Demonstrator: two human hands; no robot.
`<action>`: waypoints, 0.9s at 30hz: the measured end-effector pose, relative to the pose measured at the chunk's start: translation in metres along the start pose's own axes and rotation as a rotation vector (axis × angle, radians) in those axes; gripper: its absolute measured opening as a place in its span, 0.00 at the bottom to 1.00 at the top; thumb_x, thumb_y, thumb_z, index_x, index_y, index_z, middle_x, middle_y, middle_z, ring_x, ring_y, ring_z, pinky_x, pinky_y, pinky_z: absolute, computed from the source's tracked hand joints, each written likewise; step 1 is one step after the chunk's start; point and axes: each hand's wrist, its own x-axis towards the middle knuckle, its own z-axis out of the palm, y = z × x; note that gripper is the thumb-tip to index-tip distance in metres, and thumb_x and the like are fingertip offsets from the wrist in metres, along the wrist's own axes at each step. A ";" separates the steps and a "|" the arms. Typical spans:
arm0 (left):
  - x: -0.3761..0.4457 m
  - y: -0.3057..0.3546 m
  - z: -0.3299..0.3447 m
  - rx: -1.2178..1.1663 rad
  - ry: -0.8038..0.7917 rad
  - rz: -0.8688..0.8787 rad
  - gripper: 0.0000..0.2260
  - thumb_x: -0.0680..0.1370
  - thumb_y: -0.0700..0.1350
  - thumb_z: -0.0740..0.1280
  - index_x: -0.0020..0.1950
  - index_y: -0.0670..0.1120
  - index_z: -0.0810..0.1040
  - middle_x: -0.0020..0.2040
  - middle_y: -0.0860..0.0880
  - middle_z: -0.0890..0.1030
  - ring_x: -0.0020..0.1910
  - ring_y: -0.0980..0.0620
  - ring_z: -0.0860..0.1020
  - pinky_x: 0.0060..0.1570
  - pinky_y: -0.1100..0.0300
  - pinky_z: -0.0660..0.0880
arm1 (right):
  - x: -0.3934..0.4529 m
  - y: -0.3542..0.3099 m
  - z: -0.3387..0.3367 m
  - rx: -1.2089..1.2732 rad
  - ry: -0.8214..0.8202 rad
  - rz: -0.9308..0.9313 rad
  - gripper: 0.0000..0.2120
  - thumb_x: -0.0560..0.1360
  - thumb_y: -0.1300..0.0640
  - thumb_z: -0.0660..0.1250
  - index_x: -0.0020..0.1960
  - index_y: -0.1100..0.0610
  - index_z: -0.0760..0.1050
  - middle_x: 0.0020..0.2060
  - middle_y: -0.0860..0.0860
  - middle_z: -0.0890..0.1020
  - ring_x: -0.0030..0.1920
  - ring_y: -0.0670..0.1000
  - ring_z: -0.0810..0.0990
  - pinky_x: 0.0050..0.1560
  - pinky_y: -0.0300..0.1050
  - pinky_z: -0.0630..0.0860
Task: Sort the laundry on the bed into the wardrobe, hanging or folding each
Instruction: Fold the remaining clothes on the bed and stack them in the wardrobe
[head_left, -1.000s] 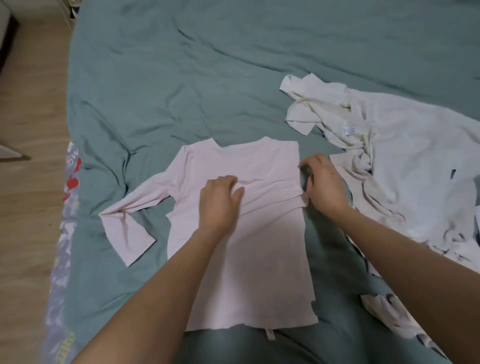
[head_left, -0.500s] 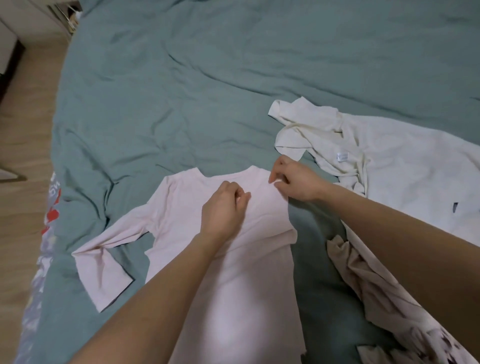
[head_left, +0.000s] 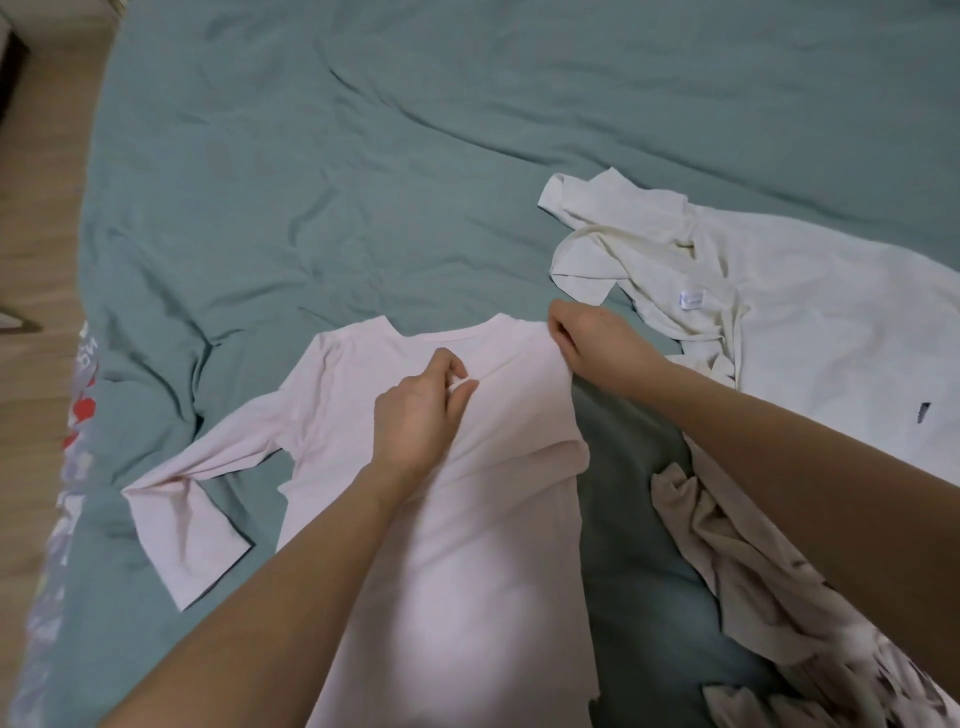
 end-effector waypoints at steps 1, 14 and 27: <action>0.000 -0.001 0.001 0.072 -0.007 -0.004 0.10 0.81 0.55 0.60 0.52 0.50 0.71 0.39 0.51 0.81 0.41 0.46 0.78 0.39 0.54 0.70 | 0.000 0.001 0.006 -0.041 0.012 0.044 0.05 0.77 0.66 0.54 0.43 0.60 0.65 0.36 0.56 0.72 0.36 0.58 0.69 0.37 0.52 0.66; -0.013 -0.003 0.026 0.177 0.005 0.668 0.18 0.81 0.47 0.59 0.69 0.42 0.73 0.70 0.45 0.72 0.71 0.44 0.67 0.71 0.49 0.60 | -0.100 -0.029 0.037 0.099 0.067 -0.042 0.07 0.72 0.61 0.69 0.46 0.58 0.71 0.43 0.50 0.72 0.40 0.51 0.70 0.39 0.46 0.69; -0.041 -0.035 0.022 0.073 -0.162 0.668 0.20 0.72 0.41 0.71 0.64 0.39 0.77 0.69 0.43 0.73 0.69 0.47 0.71 0.65 0.52 0.72 | -0.109 -0.026 0.040 0.033 0.206 0.099 0.04 0.71 0.69 0.63 0.43 0.61 0.71 0.39 0.56 0.74 0.35 0.57 0.73 0.34 0.51 0.73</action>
